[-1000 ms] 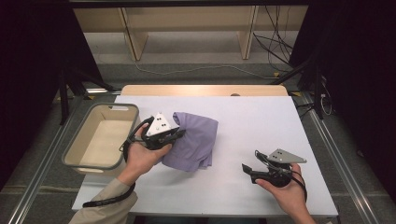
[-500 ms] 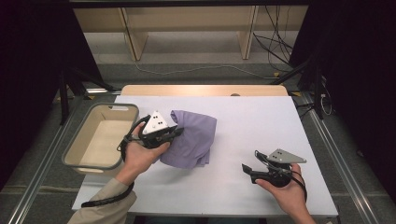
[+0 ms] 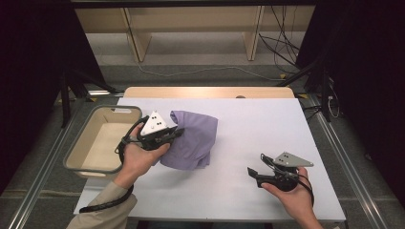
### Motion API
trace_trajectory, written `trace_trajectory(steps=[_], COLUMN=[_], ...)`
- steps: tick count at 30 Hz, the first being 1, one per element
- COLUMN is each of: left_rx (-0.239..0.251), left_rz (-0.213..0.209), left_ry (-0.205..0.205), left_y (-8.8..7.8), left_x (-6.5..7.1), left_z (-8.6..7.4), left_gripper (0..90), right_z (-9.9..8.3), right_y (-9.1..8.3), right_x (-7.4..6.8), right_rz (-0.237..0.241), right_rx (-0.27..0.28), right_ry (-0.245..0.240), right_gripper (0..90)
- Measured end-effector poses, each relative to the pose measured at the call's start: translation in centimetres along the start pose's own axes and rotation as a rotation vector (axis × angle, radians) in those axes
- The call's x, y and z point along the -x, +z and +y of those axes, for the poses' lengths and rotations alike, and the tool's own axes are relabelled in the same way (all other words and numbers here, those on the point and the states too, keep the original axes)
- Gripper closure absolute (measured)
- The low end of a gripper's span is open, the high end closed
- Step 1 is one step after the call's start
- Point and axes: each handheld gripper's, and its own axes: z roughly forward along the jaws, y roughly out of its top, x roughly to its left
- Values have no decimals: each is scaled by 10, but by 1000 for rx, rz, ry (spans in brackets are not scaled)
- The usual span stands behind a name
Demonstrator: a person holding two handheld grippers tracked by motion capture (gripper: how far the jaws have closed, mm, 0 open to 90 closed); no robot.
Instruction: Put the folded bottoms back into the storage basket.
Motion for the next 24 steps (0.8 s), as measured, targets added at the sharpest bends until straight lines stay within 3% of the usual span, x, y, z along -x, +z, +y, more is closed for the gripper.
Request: trace_trajectory(steps=[24], left_rx=[-6], left_rz=[33], left_ry=[-9], left_y=[-13], left_x=[-8], left_z=[1], left_gripper=[834], right_z=[0], right_y=[0], right_x=[0], right_rz=[-1], right_rx=[1], right_ry=[-1], right_gripper=[262])
